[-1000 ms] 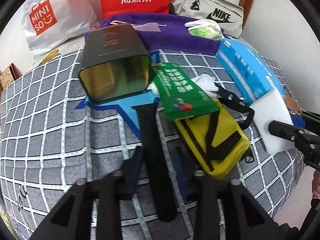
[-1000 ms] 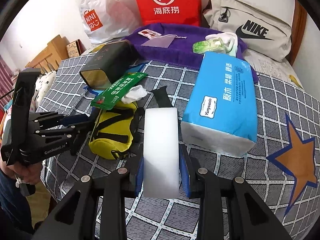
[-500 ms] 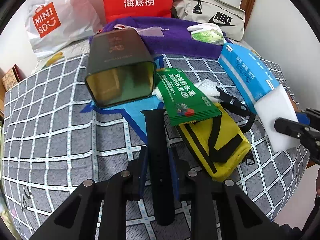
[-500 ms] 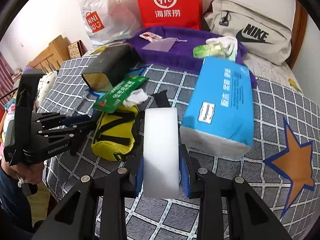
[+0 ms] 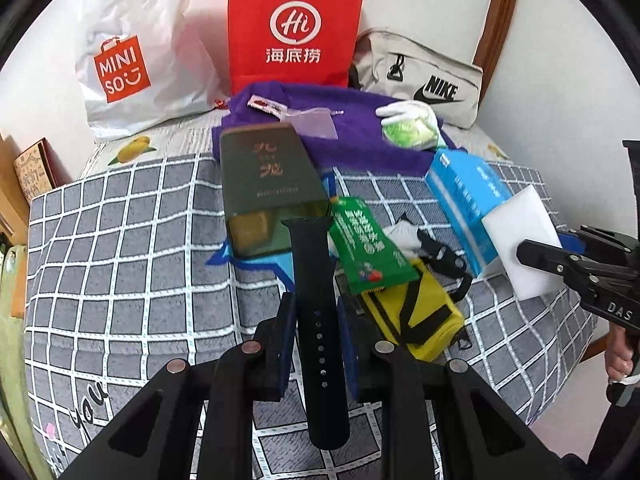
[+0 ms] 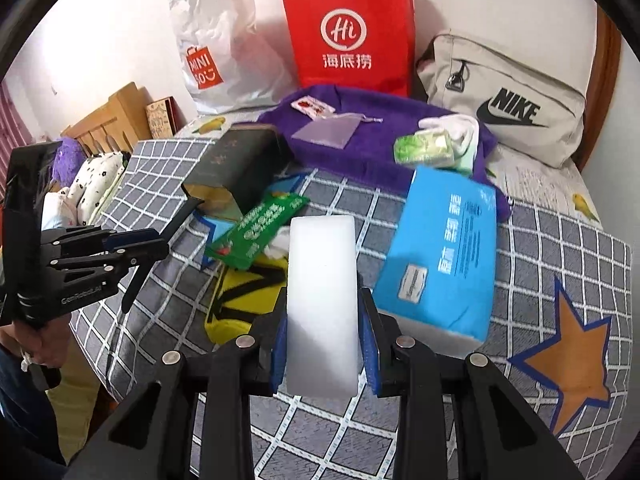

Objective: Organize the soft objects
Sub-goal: 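Carry the strap with the left tool while the right tool carries the sponge toward the purple towel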

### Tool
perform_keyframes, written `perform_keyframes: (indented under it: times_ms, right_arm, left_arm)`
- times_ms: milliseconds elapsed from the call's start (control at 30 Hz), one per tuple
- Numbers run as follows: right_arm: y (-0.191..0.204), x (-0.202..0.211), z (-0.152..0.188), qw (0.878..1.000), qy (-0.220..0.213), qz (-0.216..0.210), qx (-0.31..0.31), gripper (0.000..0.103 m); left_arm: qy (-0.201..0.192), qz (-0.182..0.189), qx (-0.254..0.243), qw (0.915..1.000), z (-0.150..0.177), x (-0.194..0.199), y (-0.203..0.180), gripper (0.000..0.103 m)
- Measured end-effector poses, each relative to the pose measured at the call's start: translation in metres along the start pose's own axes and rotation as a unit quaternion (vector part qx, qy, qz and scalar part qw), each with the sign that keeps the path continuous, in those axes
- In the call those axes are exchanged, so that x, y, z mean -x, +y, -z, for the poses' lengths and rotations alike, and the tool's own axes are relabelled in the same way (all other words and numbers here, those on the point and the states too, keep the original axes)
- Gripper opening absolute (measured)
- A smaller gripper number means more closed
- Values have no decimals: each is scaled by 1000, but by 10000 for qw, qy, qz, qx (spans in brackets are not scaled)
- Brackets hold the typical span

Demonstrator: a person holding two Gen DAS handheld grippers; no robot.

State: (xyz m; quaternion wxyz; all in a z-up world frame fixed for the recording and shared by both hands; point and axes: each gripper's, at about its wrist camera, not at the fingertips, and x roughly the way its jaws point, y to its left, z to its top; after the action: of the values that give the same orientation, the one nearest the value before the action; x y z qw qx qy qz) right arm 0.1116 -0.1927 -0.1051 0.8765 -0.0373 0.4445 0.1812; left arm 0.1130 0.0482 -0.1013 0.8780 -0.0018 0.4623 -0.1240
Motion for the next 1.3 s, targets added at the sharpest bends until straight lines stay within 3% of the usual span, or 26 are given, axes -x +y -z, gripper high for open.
perform_keyframes:
  times_ms: [267,667,1300]
  right_arm:
    - [-10,2,-25,9998,-163,116,-18,31]
    - [-33,-12,-76,9994,-300,116,-111,31]
    - [-60,-59,-151,9985,-396,-71,-358,31]
  left_arm:
    - [-240,3,-3,9997,-28,11,8,20]
    - [-502,36,-29,9987,-94,5,17,20]
    - [-494,47,-22,9988,-178,-54,32,20]
